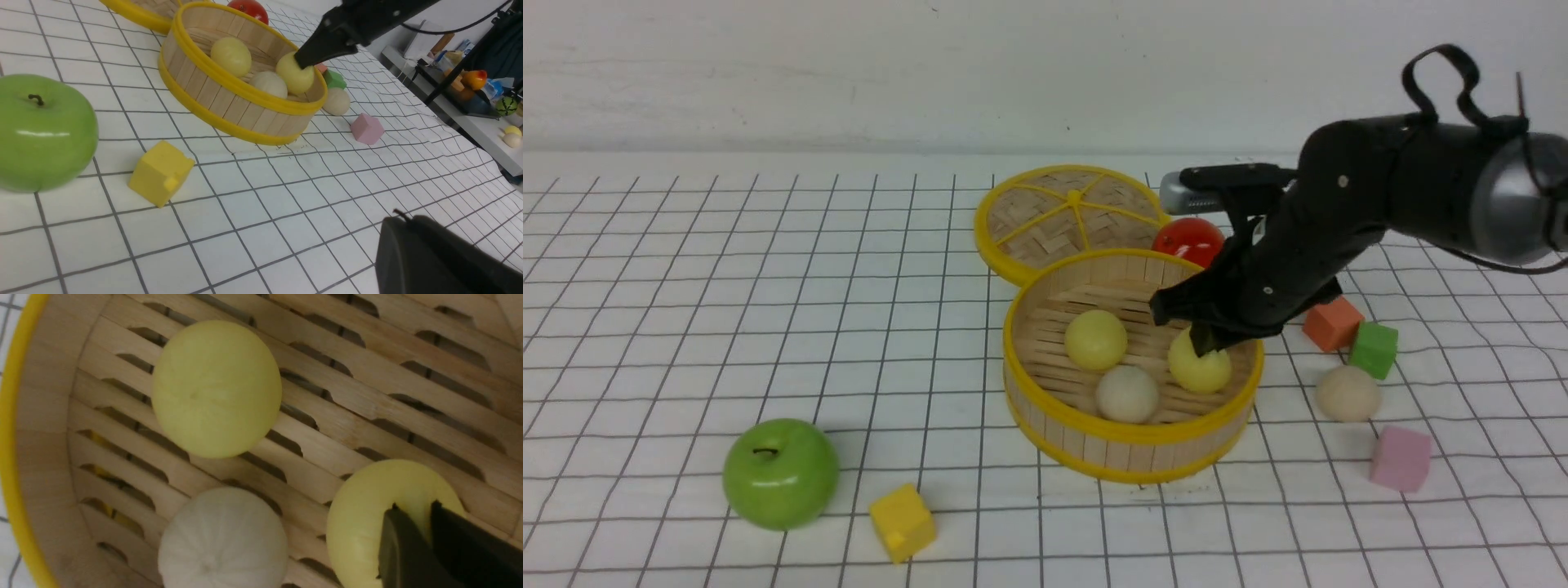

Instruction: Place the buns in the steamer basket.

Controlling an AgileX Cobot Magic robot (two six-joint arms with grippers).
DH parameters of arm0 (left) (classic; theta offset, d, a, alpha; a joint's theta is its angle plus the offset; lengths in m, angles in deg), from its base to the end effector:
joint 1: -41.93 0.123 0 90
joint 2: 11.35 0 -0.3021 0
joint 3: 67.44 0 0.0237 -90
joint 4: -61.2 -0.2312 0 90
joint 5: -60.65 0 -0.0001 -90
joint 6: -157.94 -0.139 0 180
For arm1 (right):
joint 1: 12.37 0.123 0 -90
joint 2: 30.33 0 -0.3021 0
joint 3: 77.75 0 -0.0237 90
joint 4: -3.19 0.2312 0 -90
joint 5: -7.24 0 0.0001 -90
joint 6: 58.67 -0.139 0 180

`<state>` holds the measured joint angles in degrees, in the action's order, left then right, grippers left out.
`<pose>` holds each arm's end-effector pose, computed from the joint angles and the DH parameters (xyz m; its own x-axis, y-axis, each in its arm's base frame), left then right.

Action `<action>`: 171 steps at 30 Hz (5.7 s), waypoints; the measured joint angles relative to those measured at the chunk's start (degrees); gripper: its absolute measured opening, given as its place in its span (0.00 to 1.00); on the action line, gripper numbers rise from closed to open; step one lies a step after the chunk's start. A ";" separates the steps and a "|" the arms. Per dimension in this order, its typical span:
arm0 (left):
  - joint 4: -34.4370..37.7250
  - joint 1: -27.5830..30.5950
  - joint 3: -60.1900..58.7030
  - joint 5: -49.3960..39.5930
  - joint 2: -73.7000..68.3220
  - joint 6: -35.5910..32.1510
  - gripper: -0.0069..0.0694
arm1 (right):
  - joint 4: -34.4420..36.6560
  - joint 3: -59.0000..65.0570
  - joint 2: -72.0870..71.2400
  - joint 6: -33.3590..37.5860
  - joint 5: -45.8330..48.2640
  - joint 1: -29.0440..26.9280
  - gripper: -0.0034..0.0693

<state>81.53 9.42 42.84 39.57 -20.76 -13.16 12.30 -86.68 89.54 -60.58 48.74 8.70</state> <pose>0.0419 -0.0473 0.2176 -0.4155 -0.2870 -0.8631 0.5010 0.7198 -0.4805 0.4049 0.1716 0.2023 -0.8763 -0.1753 -0.4487 -0.2731 0.9481 0.1629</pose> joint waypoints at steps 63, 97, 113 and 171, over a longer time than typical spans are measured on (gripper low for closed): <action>0.00 0.00 0.00 0.00 0.00 0.00 0.14 | 11.40 -2.12 -7.83 6.96 6.99 -7.64 0.07; 0.00 0.00 0.00 -0.02 0.00 0.00 0.19 | -2.41 -7.36 -19.41 -5.54 28.15 -0.87 0.39; 0.00 0.00 0.00 -0.02 0.00 0.00 0.21 | -3.80 6.31 -48.67 -5.30 30.12 2.22 0.02; -10.35 14.53 -3.20 12.83 2.49 2.86 0.20 | -2.70 87.72 -113.14 4.61 -19.44 -22.76 0.04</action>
<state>71.18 23.95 39.63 52.40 -18.26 -10.30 9.60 1.04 -23.60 -55.97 29.31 -14.06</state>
